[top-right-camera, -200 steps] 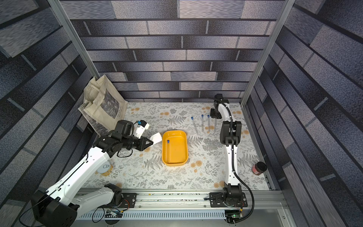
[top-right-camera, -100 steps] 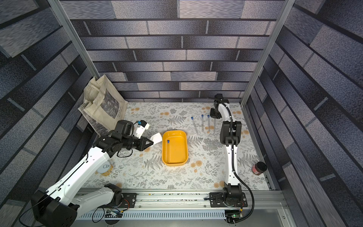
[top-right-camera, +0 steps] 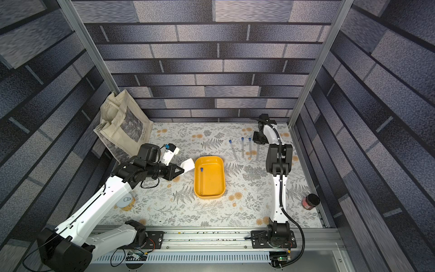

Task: Wipe the exteriors of test tubes
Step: Pick up the test tube at the center of the board.

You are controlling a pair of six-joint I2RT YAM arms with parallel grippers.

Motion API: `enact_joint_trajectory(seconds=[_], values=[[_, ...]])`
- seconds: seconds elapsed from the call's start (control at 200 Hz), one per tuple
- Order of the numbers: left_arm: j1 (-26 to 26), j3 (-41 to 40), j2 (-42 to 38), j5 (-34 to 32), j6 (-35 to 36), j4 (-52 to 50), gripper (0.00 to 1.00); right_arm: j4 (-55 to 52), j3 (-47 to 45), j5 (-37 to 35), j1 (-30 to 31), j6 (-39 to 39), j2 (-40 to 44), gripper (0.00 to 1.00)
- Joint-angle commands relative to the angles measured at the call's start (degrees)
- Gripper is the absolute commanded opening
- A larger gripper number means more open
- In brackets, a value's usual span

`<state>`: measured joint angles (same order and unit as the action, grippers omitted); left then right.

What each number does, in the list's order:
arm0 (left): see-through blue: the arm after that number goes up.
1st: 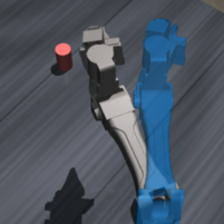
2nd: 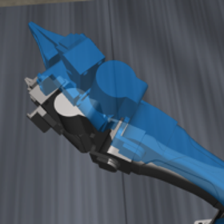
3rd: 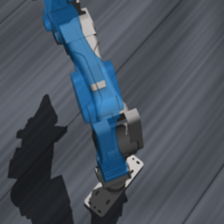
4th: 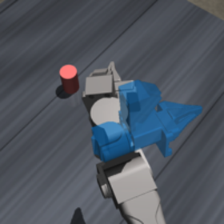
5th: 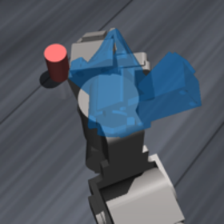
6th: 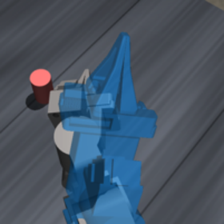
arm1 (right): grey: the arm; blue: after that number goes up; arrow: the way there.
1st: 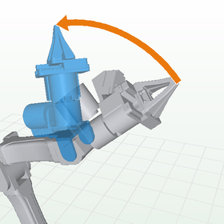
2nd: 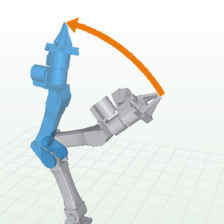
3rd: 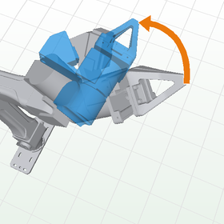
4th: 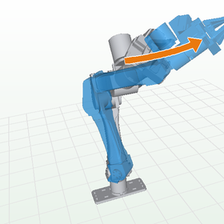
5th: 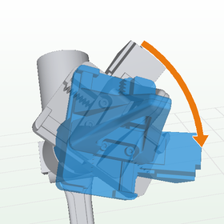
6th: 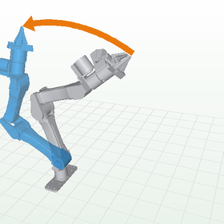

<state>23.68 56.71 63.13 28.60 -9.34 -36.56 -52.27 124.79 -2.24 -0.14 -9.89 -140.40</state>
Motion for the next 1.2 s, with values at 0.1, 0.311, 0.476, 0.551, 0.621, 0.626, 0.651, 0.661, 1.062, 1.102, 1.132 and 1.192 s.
enact_joint_trajectory(seconds=[0.1, 0.311, 0.476, 0.551, 0.621, 0.626, 0.651, 0.661, 1.062, 1.102, 1.132, 1.192], values=[[3.29, -1.80, 2.82, -1.81, -3.61, 4.78, 0.12, 6.29, -12.00, 6.39, 0.67, -5.13, 16.54, 0.05], [9.16, -0.68, 5.70, -3.71, -4.78, 7.46, 0.12, 13.50, -26.58, 11.87, 5.94, -7.92, 32.58, 0.06], [12.78, 1.50, 8.90, -3.71, -5.68, 9.38, 0.12, 23.51, -39.80, 19.32, 11.91, -12.00, 43.18, 0.08], [14.66, 2.30, 9.99, -3.76, -5.78, 10.70, 0.12, 27.15, -44.30, 20.78, 15.07, -13.24, 46.69, 0.09], [16.37, 2.75, 11.06, -3.68, -5.82, 11.92, 0.12, 31.04, -48.28, 22.50, 17.32, -15.23, 49.38, 0.09], [16.47, 2.82, 11.14, -3.66, -5.84, 11.98, 0.12, 31.33, -48.57, 22.65, 17.48, -15.46, 49.58, 0.09], [16.96, 2.87, 11.51, -3.67, -5.82, 12.53, 0.12, 32.80, -49.88, 23.26, 18.15, -16.39, 50.45, 0.08], [17.13, 2.88, 11.65, -3.67, -5.92, 12.62, 0.12, 33.36, -50.36, 23.45, 18.38, -16.72, 50.72, 0.09], [19.12, -0.05, 14.71, 0.68, -10.02, 22.84, 0.12, 46.70, -66.79, 26.02, 23.24, -24.67, 59.96, 0.08], [19.32, -0.12, 15.05, 1.37, -9.99, 23.35, 0.12, 48.06, -67.85, 26.20, 23.34, -25.22, 60.60, 0.08], [19.53, -0.17, 15.31, 1.86, -9.99, 23.75, 0.12, 48.87, -68.58, 26.16, 23.35, -25.50, 61.04, 0.08], [19.81, -0.19, 15.94, 2.71, -9.97, 24.16, 0.12, 50.34, -69.86, 26.31, 23.42, -26.12, 61.70, 0.08]])
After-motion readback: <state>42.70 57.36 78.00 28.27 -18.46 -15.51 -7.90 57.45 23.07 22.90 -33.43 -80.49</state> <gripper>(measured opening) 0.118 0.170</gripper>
